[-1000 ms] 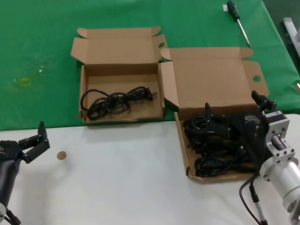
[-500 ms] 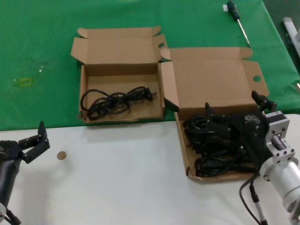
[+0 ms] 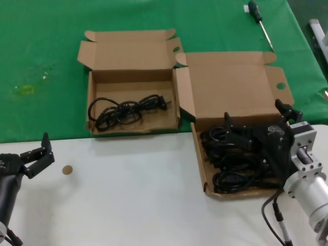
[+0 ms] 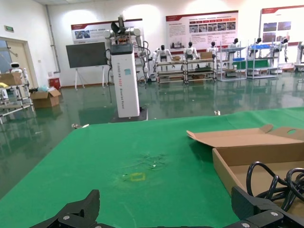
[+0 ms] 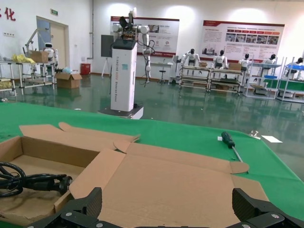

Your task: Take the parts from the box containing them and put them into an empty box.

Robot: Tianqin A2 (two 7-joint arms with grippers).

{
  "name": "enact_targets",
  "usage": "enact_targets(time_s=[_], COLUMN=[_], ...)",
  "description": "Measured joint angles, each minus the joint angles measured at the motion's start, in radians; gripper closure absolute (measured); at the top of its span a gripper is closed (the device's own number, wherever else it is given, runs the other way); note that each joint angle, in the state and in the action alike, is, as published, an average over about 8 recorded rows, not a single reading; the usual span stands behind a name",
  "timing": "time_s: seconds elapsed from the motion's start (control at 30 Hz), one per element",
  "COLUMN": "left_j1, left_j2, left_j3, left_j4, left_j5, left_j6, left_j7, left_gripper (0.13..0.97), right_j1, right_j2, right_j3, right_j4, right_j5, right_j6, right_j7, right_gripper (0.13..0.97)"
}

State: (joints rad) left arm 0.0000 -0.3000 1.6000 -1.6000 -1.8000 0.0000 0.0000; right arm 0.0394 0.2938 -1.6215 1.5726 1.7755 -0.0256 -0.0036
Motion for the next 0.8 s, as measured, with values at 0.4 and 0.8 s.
enact_targets(time_s=[0.4, 0.8], left_j1=[0.0, 0.0], left_j2=[0.0, 0.0], left_j3=[0.0, 0.0], left_j4=[0.0, 0.0], left_j5=[0.0, 0.0], left_j6=[0.0, 0.0], left_j7=[0.0, 0.0], left_gripper=[0.132, 0.132], right_j1=[0.0, 0.0], right_j2=[0.0, 0.0], right_j3=[0.0, 0.0], right_j4=[0.0, 0.0], right_j5=[0.0, 0.0], right_j6=[0.0, 0.0], right_j7=[0.0, 0.0], right_gripper=[0.129, 0.129])
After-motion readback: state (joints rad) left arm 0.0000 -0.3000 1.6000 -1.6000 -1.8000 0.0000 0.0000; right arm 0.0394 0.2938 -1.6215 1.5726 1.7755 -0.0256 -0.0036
